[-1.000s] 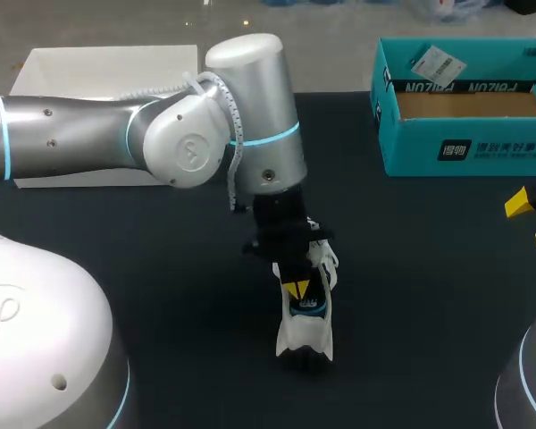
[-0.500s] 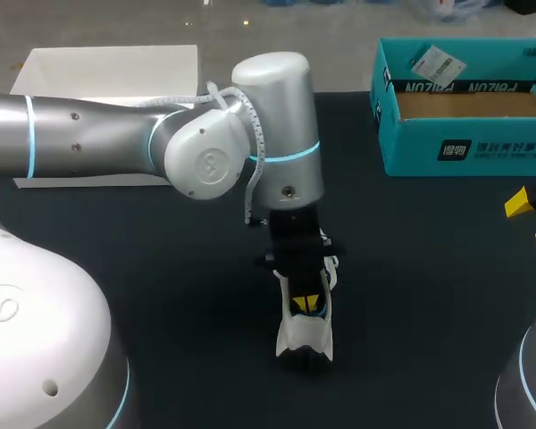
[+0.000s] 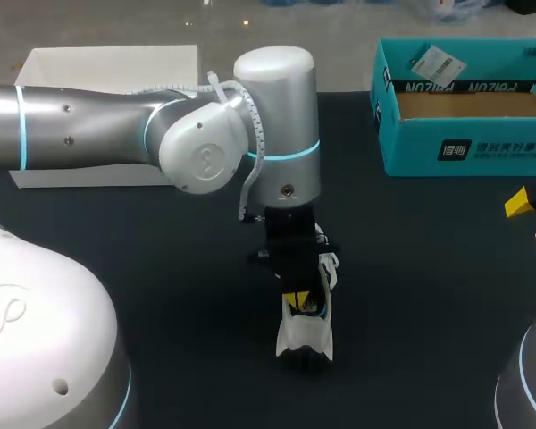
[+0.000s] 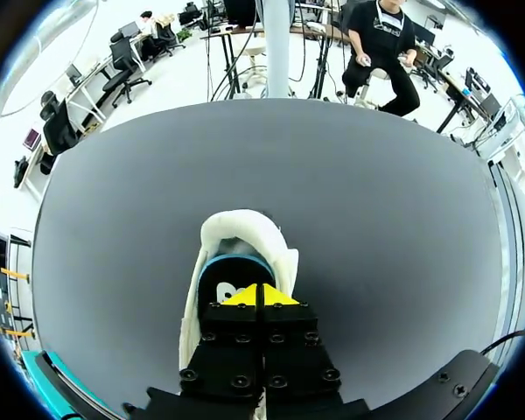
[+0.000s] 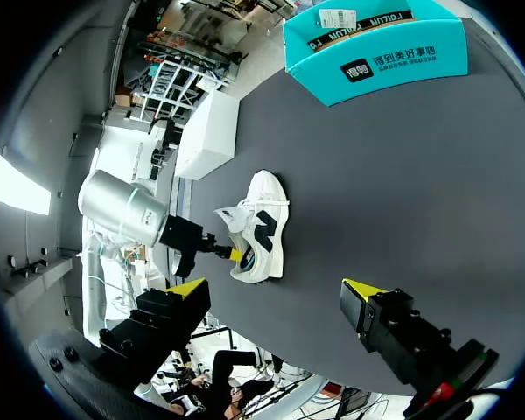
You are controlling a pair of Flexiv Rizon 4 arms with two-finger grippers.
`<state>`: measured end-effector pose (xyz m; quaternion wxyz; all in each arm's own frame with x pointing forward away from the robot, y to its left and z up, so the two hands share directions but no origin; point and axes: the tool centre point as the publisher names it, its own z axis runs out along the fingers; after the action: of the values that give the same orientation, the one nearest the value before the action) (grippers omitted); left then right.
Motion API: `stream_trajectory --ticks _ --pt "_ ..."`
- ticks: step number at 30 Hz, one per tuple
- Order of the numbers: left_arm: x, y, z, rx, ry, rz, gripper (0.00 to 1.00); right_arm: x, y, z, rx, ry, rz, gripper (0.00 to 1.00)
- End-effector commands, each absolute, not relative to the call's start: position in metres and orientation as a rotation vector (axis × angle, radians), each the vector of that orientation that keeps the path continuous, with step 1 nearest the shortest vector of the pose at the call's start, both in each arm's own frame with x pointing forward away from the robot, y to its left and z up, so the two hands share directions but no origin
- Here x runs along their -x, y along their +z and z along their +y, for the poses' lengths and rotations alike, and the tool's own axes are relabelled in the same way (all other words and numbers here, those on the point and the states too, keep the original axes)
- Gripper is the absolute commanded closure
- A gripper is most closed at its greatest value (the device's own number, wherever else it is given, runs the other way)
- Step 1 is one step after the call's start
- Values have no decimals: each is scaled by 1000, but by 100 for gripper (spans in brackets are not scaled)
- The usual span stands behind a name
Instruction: Take the shoe out of the shoebox, open the shoe tongue, remove and reinsert the insole, then place the shoe into the shoebox
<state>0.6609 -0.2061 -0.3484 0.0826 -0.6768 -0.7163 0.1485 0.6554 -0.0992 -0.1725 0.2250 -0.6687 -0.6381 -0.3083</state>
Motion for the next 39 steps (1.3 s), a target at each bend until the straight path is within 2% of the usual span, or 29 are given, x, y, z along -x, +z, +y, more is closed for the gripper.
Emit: stream_trajectory --ticks 1,19,23,33,39 --pt "-656 -369 -214 2031 397 -2124 100 -654 -173 -99 1847 -853 -1760 0" --pt "-643 -415 -225 1937 412 -2225 100 -654 -173 -99 1847 -853 -1760 0" --pt "-640 -411 -225 1943 401 -2216 100 -654 -173 -99 1847 -853 -1760 0" --pt "-661 -364 -213 1990 286 -2357 100 -654 -173 -99 1847 -853 -1760 0" --pt "-663 -384 -213 1966 289 -2372 100 -654 -173 -99 1847 -853 -1760 0"
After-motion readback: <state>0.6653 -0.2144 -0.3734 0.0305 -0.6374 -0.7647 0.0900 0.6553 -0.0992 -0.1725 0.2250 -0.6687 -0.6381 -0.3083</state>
